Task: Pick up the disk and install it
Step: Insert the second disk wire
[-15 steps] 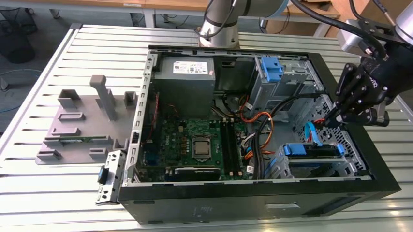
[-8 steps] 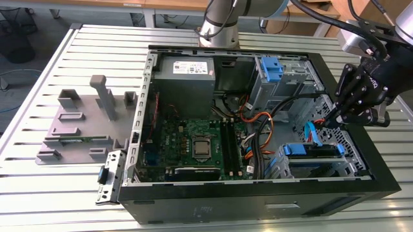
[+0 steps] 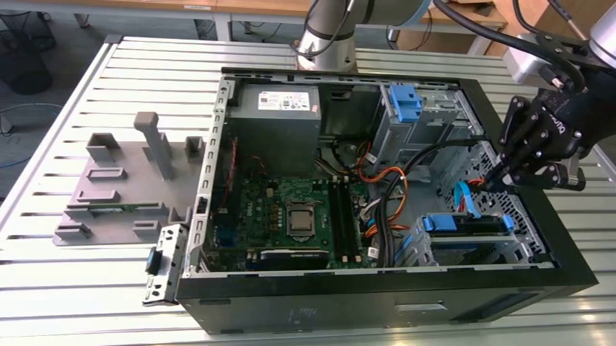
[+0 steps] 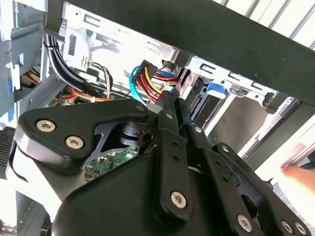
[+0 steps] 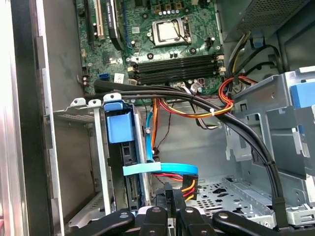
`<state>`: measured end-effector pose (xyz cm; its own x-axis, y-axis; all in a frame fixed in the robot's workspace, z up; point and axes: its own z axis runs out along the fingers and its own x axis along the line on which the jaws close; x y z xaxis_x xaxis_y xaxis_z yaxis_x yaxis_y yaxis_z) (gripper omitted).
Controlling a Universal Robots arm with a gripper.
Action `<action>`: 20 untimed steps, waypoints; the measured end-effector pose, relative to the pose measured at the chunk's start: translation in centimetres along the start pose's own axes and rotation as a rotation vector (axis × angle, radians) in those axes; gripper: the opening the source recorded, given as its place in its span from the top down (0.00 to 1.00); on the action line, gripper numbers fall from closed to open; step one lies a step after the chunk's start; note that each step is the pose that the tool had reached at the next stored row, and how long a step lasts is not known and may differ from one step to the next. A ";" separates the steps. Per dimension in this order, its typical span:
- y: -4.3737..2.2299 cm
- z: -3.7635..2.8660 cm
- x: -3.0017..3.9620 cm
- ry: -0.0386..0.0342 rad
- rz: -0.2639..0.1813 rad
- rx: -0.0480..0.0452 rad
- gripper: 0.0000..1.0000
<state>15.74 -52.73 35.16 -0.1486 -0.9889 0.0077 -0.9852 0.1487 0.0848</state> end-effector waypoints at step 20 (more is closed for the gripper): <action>0.24 0.13 0.59 0.0005 -0.025 0.0117 0.84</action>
<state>15.40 -53.28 35.05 -0.1241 -0.9922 0.0062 -0.9895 0.1242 0.0733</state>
